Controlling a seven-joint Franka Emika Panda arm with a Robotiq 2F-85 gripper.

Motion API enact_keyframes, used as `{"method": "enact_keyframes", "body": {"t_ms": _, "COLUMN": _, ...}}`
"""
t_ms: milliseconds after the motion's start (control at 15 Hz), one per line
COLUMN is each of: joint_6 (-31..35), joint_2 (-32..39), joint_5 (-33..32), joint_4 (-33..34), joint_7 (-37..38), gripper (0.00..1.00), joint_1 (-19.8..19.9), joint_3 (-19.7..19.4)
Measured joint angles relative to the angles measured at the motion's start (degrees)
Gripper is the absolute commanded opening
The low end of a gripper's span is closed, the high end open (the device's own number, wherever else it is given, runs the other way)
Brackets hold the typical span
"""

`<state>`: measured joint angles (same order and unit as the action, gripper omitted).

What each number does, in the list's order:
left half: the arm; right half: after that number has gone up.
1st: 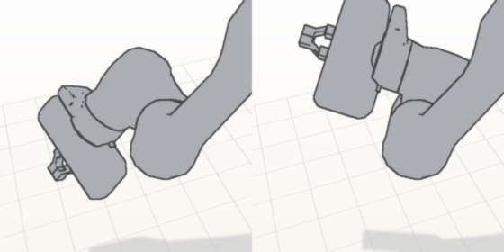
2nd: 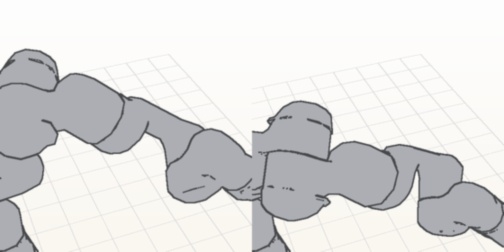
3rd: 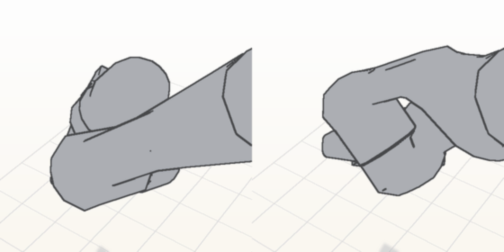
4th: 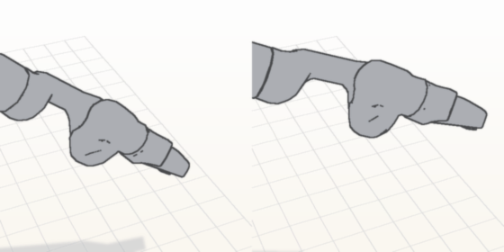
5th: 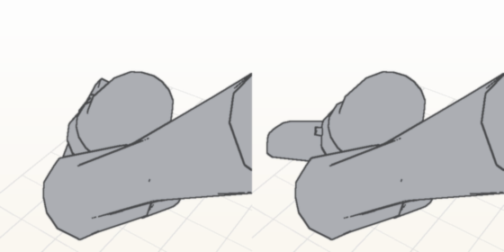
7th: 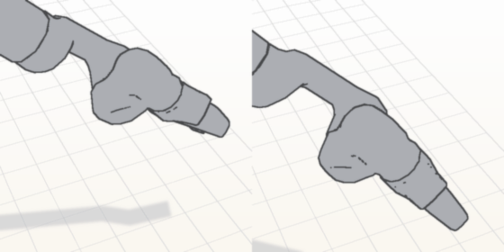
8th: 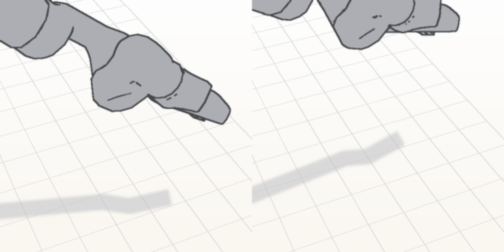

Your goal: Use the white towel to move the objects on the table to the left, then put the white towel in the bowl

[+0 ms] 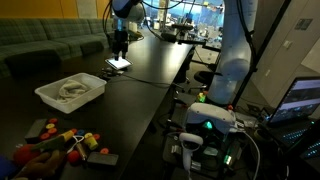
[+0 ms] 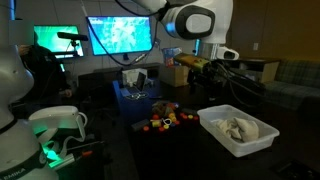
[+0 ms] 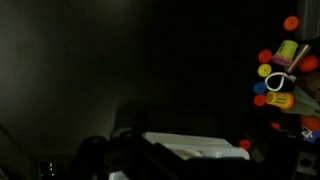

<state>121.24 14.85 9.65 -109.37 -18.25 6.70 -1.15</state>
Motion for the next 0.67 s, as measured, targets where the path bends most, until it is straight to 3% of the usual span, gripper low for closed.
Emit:
{"method": "enact_keyframes", "body": {"t_ms": 400, "joint_6": 13.18, "joint_2": -7.62, "joint_5": 5.03, "joint_4": -20.06, "joint_7": -13.17, "gripper": 1.00, "joint_1": 4.22, "joint_3": -1.69}}
{"method": "enact_keyframes", "body": {"t_ms": 667, "joint_6": 13.57, "joint_2": -7.60, "joint_5": 5.20, "joint_4": -20.98, "joint_7": -13.85, "gripper": 1.00, "joint_1": 4.13, "joint_3": -2.21}}
